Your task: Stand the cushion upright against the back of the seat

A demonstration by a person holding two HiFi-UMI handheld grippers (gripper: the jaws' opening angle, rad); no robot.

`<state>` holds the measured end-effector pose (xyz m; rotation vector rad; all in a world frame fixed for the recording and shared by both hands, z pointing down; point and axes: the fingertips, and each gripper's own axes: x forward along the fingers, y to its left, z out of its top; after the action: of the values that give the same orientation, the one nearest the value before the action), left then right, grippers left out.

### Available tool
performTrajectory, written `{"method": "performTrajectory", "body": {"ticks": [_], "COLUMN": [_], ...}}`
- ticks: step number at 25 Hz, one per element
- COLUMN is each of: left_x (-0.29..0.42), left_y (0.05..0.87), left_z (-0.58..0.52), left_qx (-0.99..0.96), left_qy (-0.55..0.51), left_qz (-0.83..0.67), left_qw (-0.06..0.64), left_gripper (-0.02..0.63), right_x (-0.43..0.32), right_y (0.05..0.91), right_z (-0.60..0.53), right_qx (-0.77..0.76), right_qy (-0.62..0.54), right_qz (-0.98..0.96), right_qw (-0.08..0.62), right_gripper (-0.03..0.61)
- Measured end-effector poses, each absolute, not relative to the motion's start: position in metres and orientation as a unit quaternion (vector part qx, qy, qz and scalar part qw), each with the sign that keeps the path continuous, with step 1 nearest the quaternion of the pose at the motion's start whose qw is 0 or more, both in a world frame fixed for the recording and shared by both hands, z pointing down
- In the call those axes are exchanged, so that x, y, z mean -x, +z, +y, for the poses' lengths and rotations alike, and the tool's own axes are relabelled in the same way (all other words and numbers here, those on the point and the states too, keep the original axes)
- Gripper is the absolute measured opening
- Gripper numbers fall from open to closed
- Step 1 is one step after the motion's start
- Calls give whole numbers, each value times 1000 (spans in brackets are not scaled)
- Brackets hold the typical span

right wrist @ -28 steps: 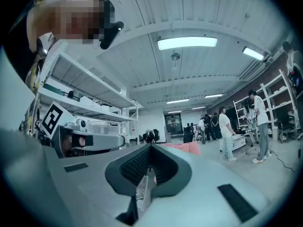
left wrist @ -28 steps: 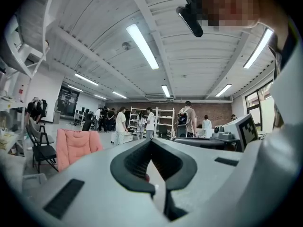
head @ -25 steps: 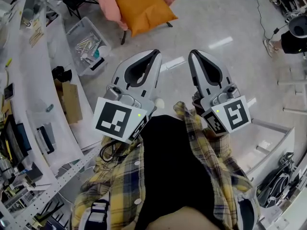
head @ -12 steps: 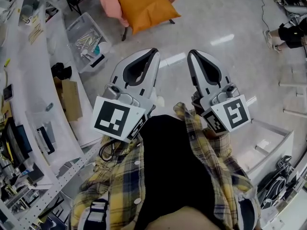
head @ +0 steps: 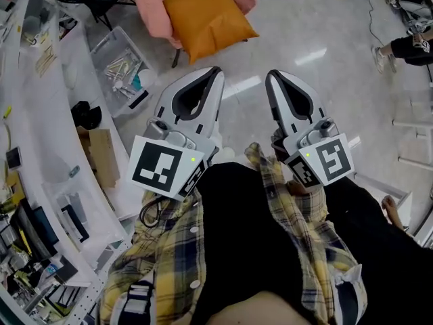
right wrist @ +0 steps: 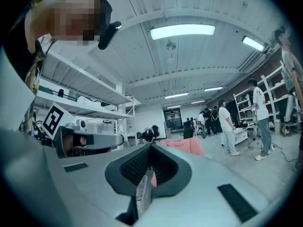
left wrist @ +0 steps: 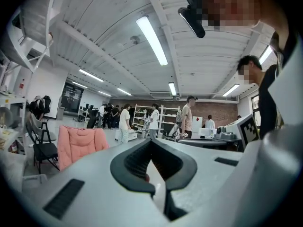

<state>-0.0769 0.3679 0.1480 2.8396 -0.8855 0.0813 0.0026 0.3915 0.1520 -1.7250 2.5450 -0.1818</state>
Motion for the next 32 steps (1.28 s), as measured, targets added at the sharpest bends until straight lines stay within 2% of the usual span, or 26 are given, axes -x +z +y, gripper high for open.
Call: {"method": "performTrajectory", "body": {"ticks": [10,20,26,32], "left_x": [84,56,18,-38], "left_y": [152,172,179,180], "left_z": [281,231,195,161], "left_qx": [-958,-960,-953,-944], "left_qy": [24,47,50,41], "left_qz": [-270,-253,-276,-309], "left_qw": [88,112,117,109], "left_gripper": [3,3,3,3], "right_x": [1,-24,-61,-130], "right_y": [154,175,185,183], "right_z": [312,268,230,196], "right_qx": [591,601,581,568], "right_qy": [-59,-96,-103,-92], "right_qz": [804,793,808,818], "right_qw": [23,10,6,6], "right_gripper": [17,17,17,17]}}
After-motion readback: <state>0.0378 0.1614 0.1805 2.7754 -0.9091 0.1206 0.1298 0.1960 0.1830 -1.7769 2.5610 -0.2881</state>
